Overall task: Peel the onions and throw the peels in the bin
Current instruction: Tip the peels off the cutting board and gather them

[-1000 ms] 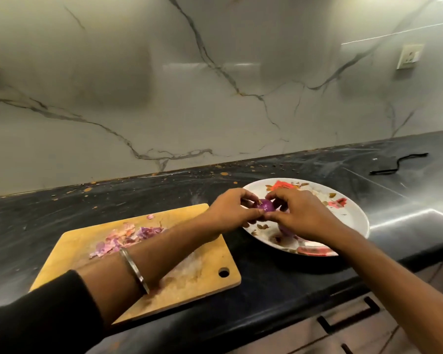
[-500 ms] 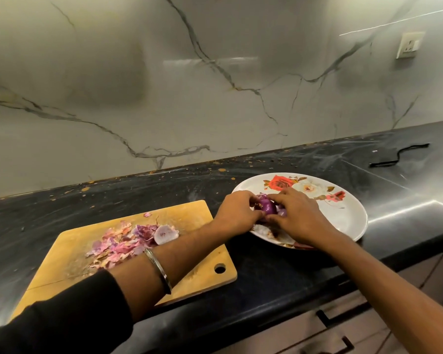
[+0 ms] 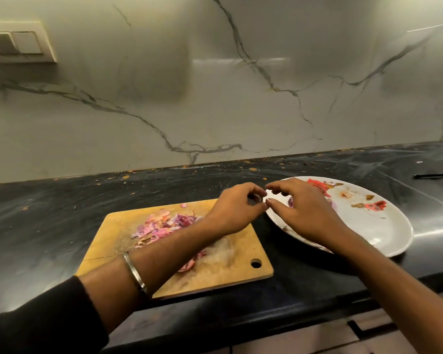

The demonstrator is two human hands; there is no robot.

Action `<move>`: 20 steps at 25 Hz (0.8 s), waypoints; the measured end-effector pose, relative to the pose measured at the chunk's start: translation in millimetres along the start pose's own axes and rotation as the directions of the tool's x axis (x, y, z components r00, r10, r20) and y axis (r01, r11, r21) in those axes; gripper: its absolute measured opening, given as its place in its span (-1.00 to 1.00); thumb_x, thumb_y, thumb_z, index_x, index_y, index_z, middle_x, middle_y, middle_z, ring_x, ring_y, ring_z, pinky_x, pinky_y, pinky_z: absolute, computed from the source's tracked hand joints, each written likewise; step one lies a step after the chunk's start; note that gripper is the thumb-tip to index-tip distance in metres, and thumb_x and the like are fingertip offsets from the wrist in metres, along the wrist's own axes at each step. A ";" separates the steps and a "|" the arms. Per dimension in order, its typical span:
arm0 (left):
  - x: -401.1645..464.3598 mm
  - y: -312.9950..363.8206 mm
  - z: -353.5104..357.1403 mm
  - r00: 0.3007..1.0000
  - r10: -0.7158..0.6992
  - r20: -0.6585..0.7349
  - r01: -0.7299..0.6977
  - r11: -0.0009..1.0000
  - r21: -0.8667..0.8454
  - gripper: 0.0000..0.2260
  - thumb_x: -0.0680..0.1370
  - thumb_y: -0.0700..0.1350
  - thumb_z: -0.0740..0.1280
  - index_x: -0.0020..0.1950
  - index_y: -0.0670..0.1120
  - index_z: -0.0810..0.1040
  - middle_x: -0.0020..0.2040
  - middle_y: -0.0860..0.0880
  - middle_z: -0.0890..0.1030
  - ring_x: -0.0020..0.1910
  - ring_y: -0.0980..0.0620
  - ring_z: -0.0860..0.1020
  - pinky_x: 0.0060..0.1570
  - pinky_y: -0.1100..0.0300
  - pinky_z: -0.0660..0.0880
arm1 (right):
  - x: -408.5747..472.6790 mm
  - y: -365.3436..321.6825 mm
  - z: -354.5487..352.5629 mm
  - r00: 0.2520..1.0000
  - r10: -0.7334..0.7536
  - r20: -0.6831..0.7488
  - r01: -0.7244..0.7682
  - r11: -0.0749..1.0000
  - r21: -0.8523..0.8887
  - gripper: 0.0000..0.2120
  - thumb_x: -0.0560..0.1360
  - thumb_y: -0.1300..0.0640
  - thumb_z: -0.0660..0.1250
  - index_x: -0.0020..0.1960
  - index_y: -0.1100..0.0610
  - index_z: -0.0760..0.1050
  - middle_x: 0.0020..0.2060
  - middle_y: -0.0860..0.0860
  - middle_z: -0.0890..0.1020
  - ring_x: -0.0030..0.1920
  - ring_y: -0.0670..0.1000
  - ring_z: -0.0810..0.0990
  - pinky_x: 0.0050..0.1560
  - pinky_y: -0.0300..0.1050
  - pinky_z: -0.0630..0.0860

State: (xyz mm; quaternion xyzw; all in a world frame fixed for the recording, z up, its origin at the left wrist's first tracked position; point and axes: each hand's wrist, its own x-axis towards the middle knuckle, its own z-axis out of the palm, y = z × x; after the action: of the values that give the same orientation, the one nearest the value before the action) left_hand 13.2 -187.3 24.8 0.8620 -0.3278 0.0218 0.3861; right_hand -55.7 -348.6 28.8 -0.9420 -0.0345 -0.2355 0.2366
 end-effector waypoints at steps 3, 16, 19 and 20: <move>-21.9 -12.3 -34.1 1.000 -0.012 -0.026 0.012 1.000 -0.003 -0.77 0.59 -0.03 0.36 0.25 0.02 0.57 0.09 0.10 0.63 0.00 0.19 0.57 0.00 0.25 0.53 | 8.2 -25.7 15.9 0.998 -0.059 0.027 0.058 0.998 0.028 -0.68 0.58 0.02 0.35 0.32 0.01 0.54 0.13 -0.02 0.63 0.12 -0.03 0.54 0.20 0.00 0.50; -131.3 -115.7 -121.9 0.983 -0.182 -0.035 0.185 0.979 0.088 -0.41 0.58 0.23 0.23 0.54 0.02 0.25 0.47 0.08 0.35 0.40 0.15 0.35 0.37 0.22 0.31 | -3.9 -65.6 86.0 0.918 -0.126 0.376 0.046 0.976 0.215 -0.12 0.37 -0.50 0.19 0.57 -0.11 0.13 0.51 -0.16 0.29 0.45 -0.19 0.30 0.43 -0.19 0.28; -148.5 -129.7 -114.2 0.986 -0.166 0.009 0.162 0.970 0.180 -0.17 0.46 0.45 0.09 0.60 0.02 0.07 0.54 0.08 0.22 0.47 0.16 0.22 0.47 0.22 0.15 | -12.7 -64.4 97.0 0.902 -0.171 0.397 0.128 0.983 0.132 0.00 0.31 -0.61 0.07 0.60 -0.12 0.02 0.55 -0.16 0.22 0.50 -0.19 0.23 0.49 -0.17 0.20; -149.4 -132.7 -111.6 0.988 -0.151 0.009 0.146 0.965 0.218 -0.16 0.45 0.47 0.06 0.60 0.02 0.06 0.55 0.06 0.23 0.48 0.15 0.21 0.48 0.21 0.13 | -12.4 -64.2 98.5 0.901 -0.171 0.399 0.136 0.984 0.113 0.01 0.30 -0.61 0.06 0.60 -0.11 0.02 0.56 -0.15 0.22 0.50 -0.18 0.23 0.51 -0.15 0.20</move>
State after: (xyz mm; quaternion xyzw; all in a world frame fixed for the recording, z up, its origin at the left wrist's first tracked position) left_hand -2.6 35.2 -26.8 0.9213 -0.2628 0.0175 0.2861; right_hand -35.9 -245.7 -25.9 -0.9541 -0.1667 -0.0508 0.2435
